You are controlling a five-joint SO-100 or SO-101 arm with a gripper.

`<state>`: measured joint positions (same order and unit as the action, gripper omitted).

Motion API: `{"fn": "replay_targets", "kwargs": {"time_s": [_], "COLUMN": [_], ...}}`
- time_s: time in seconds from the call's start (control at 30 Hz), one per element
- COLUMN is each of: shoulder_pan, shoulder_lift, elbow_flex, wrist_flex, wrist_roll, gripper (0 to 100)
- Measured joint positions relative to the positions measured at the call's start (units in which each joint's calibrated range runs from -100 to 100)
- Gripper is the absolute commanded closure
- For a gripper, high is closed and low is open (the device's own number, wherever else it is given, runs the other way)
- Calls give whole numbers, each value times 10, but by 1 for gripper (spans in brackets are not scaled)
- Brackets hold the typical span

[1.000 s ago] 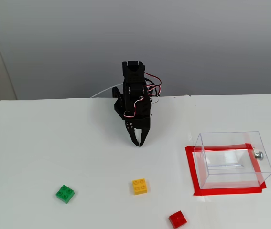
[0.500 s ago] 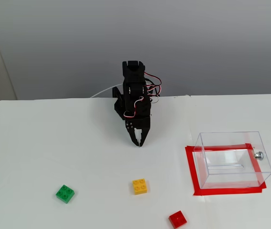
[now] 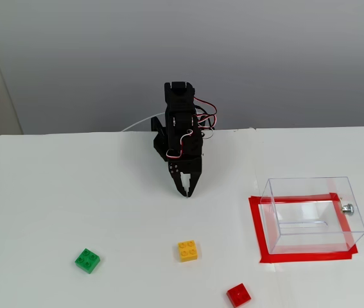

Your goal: Pick the red lego brick and place it into the transparent box

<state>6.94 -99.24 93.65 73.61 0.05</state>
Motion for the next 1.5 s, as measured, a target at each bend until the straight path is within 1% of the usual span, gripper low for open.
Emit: {"fn": "replay_targets", "kwargs": {"time_s": [0.77, 0.87, 1.03, 1.3, 1.5], "shoulder_pan": [0, 0, 1, 4, 4], "shoulder_lift": [0, 14, 105, 348, 538], "elbow_flex": [-5, -29, -90, -243, -404], "wrist_flex": [0, -22, -118, -254, -273], "wrist_roll": [0, 0, 0, 1, 1], "gripper": [98, 98, 98, 98, 98]}}
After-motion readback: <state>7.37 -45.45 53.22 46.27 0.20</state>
